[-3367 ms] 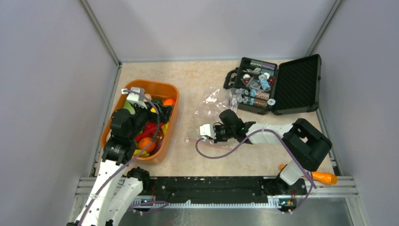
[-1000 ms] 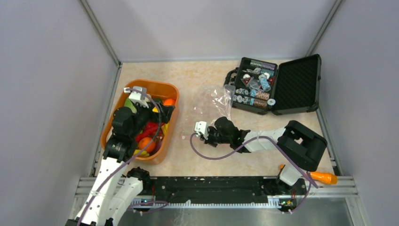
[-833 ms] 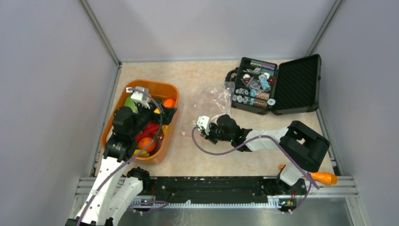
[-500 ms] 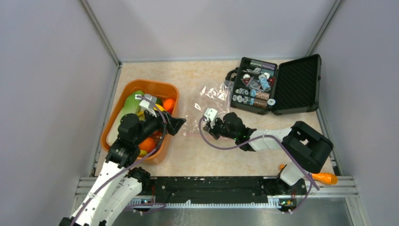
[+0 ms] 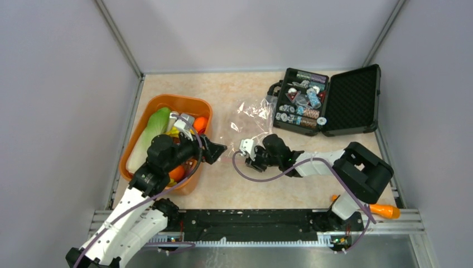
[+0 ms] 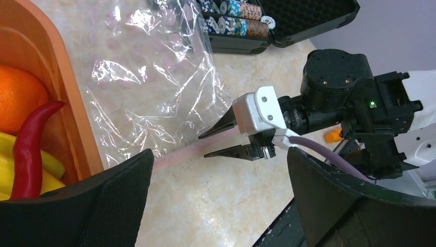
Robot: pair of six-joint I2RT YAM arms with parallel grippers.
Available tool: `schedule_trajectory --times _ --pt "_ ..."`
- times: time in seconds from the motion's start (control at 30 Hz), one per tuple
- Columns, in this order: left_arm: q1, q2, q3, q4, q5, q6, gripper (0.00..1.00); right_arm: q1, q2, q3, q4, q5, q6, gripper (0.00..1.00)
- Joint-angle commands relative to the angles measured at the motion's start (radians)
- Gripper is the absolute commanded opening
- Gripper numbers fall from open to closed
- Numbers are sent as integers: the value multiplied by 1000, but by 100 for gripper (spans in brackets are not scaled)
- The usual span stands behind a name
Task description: Place the food in the zip-top bag and seal the zipper
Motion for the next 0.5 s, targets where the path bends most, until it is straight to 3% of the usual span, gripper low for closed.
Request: schedule_trajectory --times 0.0,0.47 --pt "-7 -5 18 47 -21 15 99 -10 19 44 -34 -47 -102 35" --pt "-8 15 30 38 -37 39 99 -10 73 23 23 57 -151 33"
